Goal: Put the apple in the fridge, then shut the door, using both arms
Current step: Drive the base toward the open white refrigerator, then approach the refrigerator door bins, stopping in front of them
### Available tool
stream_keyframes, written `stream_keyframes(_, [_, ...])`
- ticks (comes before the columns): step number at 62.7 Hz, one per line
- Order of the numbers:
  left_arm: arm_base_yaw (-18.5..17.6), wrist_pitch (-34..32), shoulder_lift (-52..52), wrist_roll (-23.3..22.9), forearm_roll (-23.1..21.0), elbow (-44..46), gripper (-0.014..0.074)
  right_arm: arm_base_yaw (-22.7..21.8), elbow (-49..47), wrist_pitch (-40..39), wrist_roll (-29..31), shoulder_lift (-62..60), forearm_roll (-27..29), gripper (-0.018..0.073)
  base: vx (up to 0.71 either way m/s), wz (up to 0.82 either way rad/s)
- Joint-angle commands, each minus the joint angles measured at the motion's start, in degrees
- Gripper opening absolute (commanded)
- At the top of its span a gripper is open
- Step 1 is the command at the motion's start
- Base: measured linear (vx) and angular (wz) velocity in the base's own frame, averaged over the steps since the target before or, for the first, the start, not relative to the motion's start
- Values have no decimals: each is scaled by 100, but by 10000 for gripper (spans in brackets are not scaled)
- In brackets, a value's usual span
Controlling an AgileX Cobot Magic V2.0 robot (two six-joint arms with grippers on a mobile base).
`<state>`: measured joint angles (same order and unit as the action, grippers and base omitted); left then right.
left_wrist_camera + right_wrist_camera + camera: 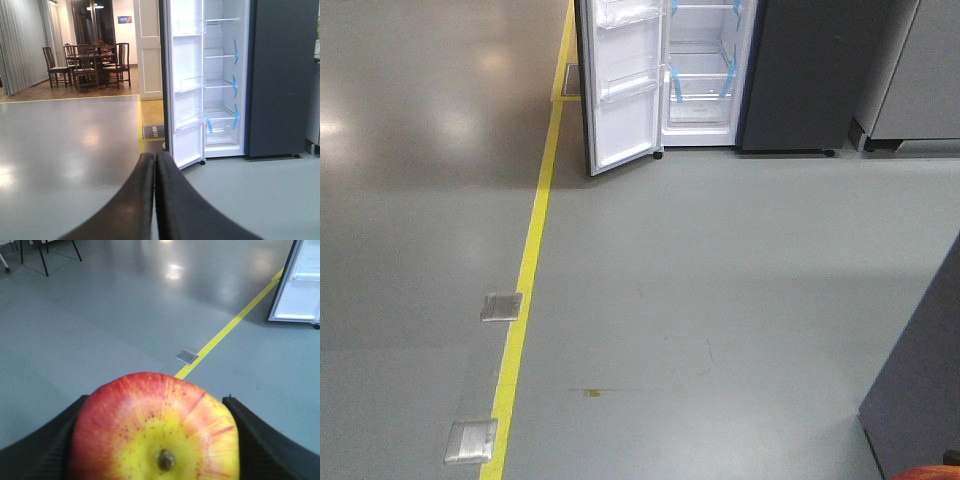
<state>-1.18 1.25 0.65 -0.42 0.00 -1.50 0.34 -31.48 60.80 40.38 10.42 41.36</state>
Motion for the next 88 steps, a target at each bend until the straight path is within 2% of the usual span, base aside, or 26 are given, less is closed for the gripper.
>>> stream_keyframes(1, [4,-432,87,-58,0,-121,-6,-19,-132,-341,18,80,266,366,32,6])
stream_keyframes(88, [4,-432,87,-58,0,-121,-6,-19,-132,-341,18,80,266,366,30,1])
